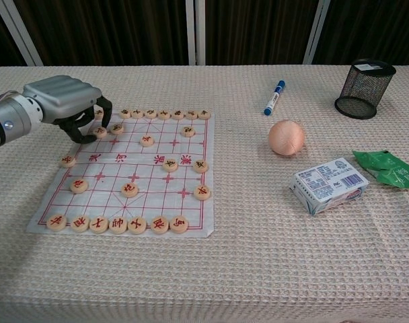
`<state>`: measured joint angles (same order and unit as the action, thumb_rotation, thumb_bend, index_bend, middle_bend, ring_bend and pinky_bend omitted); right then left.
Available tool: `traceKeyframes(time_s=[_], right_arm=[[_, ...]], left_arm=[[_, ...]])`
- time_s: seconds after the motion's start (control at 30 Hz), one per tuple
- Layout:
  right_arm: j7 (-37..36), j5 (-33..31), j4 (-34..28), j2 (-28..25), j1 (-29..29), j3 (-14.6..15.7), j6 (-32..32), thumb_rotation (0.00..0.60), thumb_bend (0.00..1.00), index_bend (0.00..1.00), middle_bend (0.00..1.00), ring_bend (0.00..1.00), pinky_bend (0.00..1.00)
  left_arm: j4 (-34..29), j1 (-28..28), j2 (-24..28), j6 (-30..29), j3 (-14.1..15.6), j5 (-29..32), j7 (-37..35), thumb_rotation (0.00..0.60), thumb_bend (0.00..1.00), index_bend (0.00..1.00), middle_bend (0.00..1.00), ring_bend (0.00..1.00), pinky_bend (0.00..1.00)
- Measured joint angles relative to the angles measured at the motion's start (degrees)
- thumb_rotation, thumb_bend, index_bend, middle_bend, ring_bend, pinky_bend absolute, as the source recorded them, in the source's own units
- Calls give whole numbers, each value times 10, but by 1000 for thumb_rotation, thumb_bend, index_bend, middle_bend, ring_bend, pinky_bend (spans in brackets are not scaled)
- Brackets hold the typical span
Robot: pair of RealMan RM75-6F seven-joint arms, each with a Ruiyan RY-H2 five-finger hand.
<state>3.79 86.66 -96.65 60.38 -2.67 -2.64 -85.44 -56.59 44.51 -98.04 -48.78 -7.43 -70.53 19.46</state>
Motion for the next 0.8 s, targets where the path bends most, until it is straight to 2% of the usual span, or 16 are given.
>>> traceKeyframes(time_s=[0.4, 0.8], right_arm=[[1, 1, 1, 0, -1, 0, 1, 600, 505, 0, 0, 0, 0], [-4, 15, 4, -7, 1, 6, -3, 600, 504, 0, 0, 0, 0]], left_arm=[[-7, -1, 0, -19, -9, -4, -14, 600, 335, 491, 863, 754, 855], [-32, 14, 0, -6, -19, 14, 25, 600, 335, 491, 866, 756, 856]])
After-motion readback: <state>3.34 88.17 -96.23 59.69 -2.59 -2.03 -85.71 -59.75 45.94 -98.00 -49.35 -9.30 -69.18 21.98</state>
